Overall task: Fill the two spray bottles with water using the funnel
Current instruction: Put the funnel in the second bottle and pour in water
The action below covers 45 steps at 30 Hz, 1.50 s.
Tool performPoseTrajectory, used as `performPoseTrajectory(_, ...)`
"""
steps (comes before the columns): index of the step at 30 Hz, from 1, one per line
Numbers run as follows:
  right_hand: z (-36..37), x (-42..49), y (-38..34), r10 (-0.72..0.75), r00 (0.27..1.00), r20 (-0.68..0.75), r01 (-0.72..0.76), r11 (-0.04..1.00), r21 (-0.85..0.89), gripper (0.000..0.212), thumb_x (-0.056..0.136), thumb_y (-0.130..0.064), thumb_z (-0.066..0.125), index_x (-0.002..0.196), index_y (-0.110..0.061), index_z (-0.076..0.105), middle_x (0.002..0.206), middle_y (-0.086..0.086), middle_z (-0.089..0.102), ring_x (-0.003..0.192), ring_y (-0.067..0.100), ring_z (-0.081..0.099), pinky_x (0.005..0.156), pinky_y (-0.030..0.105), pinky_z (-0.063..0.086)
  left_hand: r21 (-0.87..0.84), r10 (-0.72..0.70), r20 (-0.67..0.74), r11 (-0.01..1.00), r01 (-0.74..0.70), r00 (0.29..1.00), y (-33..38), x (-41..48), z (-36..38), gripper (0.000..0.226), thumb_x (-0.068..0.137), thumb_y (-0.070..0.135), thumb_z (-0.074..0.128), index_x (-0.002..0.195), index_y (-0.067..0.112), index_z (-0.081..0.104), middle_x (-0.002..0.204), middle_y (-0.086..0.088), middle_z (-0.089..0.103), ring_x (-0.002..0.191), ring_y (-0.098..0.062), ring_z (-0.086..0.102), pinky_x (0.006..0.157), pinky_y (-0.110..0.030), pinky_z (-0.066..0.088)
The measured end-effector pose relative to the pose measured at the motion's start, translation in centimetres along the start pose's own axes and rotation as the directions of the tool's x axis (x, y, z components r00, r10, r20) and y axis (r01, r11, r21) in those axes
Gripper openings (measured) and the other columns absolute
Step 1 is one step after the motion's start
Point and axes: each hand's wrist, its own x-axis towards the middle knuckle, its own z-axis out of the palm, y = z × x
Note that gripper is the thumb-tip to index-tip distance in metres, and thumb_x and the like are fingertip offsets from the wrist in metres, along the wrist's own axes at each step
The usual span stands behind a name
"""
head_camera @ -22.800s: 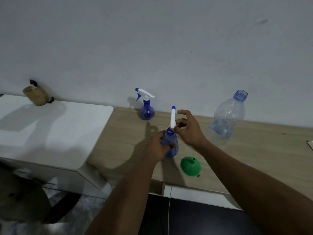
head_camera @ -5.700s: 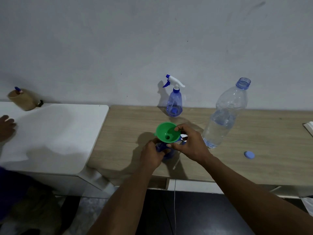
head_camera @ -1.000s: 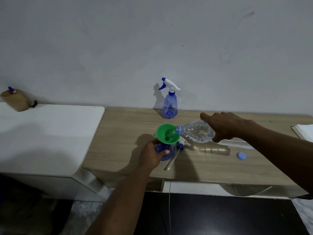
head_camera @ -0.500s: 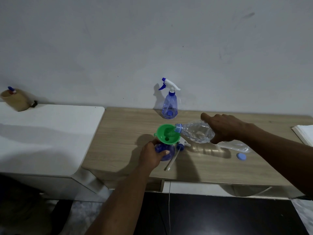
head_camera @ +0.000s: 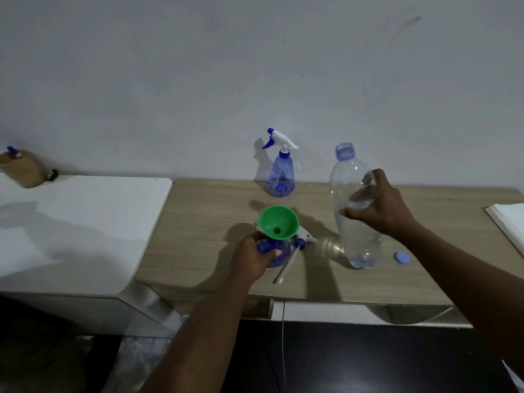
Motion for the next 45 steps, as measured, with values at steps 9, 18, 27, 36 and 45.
performPoseTrajectory(9, 2.7, -0.5, 0.6, 0.232, 0.916, -0.326, -0.145, 0.952, 0.27, 0.083, 0.059, -0.038, 0.095, 0.115, -0.018, 0.038, 0.108, 0.003, 0.07, 0.102, 0.021, 0.068, 0.091, 0.043, 0.055, -0.011, -0.023, 0.007, 1.0, 0.023, 1.0, 0.1, 0.0, -0.1, 0.073, 0.048, 0.06, 0.083, 0.116, 0.037, 0.068, 0.104, 0.006, 0.077, 0.096, -0.021, 0.073, 0.089, -0.048, 0.059)
performPoseTrajectory(18, 2.6, -1.2, 1.8, 0.278, 0.924, -0.261, -0.205, 0.94, 0.274, 0.095, 0.06, -0.047, 0.092, 0.13, -0.015, 0.036, 0.127, 0.005, 0.059, 0.11, 0.021, 0.06, 0.09, 0.036, 0.052, -0.007, -0.026, 0.01, 1.0, 0.026, 1.0, -0.3, 0.3, 0.1, 0.067, 0.049, 0.058, 0.085, 0.112, 0.048, 0.064, 0.104, 0.01, 0.077, 0.096, -0.018, 0.073, 0.089, -0.048, 0.059)
performPoseTrajectory(27, 9.0, -8.2, -0.1, 0.198, 0.822, -0.533, -0.126, 0.977, 0.17, 0.072, 0.079, -0.062, 0.063, 0.125, -0.011, 0.042, 0.121, 0.004, 0.04, 0.102, 0.025, 0.048, 0.084, 0.052, 0.048, -0.001, -0.035, 0.001, 0.999, 0.035, 0.999, -2.1, 1.2, 0.8, 0.062, 0.05, 0.06, 0.086, 0.107, 0.058, 0.061, 0.103, 0.009, 0.077, 0.095, -0.018, 0.074, 0.087, -0.05, 0.06)
performPoseTrajectory(36, 10.2, -1.9, -9.0, -0.173, 0.954, 0.245, 0.235, 0.939, -0.252, 0.097, 0.065, -0.084, 0.061, 0.142, -0.029, 0.039, 0.14, 0.002, 0.046, 0.124, 0.025, 0.047, 0.101, 0.045, 0.045, 0.076, -0.119, -0.024, 0.99, 0.12, 0.993, 0.5, -0.4, -0.2, 0.049, 0.067, 0.033, 0.08, 0.115, 0.027, 0.069, 0.106, 0.005, 0.074, 0.101, -0.021, 0.072, 0.091, -0.038, 0.059)
performPoseTrajectory(45, 9.8, 2.2, -9.6, -0.012, 0.815, 0.58, 0.273, 0.89, -0.366, 0.099, 0.068, -0.052, 0.08, 0.149, -0.036, 0.026, 0.145, 0.008, 0.038, 0.122, 0.033, 0.053, 0.094, 0.043, 0.051, 0.093, -0.103, -0.011, 0.99, 0.104, 0.995, 0.8, -0.4, -0.1, 0.045, 0.073, 0.031, 0.088, 0.11, 0.036, 0.063, 0.11, 0.005, 0.072, 0.1, -0.021, 0.067, 0.088, -0.043, 0.058)
